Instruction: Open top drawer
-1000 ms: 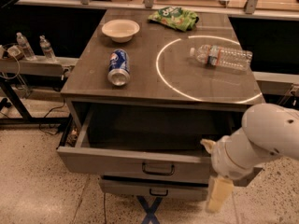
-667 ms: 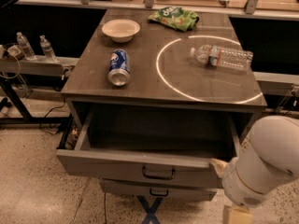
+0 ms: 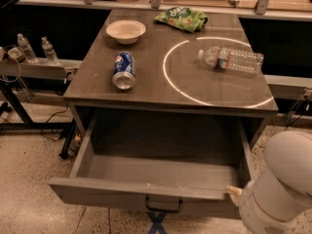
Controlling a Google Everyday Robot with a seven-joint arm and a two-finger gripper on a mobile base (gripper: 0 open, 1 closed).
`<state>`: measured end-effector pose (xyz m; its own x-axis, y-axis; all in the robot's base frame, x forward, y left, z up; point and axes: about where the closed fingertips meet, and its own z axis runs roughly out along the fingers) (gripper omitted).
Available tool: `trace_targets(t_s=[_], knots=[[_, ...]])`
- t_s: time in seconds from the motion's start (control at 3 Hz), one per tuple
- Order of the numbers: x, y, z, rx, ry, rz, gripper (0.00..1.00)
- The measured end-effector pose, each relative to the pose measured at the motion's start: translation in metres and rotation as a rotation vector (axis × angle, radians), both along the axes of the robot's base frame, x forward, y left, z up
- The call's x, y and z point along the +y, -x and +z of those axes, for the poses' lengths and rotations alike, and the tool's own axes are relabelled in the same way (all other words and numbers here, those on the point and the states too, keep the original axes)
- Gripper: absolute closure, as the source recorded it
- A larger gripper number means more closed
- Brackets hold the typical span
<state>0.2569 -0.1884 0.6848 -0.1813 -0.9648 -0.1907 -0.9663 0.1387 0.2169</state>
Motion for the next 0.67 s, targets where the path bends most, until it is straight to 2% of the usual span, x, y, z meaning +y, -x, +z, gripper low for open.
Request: trace_targets(t_s=[0.33,0.67], knots=[[-0.009,0.029,0.008,0.061,0.026,-0.009,0.00],[-0.023,0.026,0.028,0.028,0.002,-0.081,0.00]])
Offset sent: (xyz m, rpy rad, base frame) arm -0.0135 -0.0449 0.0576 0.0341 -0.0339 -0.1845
